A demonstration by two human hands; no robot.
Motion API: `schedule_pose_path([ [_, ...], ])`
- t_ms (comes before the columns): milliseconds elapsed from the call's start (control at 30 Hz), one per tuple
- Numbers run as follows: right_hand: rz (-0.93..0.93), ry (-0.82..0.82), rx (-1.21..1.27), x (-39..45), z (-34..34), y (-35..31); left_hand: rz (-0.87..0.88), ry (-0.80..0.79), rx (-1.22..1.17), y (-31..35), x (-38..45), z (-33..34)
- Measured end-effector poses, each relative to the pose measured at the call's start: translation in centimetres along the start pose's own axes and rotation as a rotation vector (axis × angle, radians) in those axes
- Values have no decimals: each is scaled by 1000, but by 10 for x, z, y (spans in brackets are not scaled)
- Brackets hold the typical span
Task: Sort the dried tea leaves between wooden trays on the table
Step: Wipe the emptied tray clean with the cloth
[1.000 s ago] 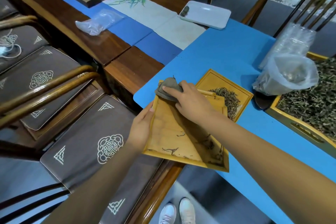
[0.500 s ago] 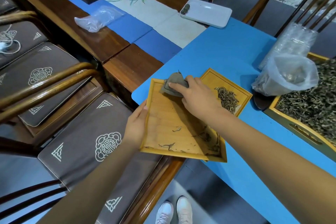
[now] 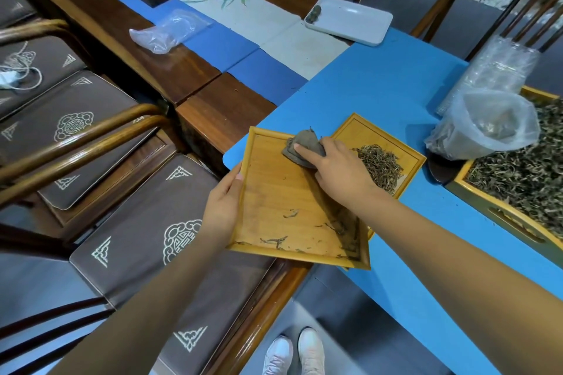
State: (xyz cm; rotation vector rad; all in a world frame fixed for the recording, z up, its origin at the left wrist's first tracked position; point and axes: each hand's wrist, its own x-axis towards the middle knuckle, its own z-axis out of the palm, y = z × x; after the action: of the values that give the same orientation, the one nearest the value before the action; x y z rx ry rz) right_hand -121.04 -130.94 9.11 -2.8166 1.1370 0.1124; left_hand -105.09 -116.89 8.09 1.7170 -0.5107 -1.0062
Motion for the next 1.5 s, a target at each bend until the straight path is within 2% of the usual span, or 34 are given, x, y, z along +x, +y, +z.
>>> schedule_pose_path([
  [367,75,5,-103,-23,4,49,6,25,74,0,5,-7],
  [733,200,-43,-52,-35,-8,73,-13,44,94,-3,4,-10],
  [900,58,11,111,-34,-27,27,-4,40,71,-4,5,-6],
  [1100,-189,-65,281,-44,-31,-36,-33,-3,-31,-4,8,-1],
  [1500,-405,-159,175,-52,-24,-62,-48,-48,-131,1,12,5],
])
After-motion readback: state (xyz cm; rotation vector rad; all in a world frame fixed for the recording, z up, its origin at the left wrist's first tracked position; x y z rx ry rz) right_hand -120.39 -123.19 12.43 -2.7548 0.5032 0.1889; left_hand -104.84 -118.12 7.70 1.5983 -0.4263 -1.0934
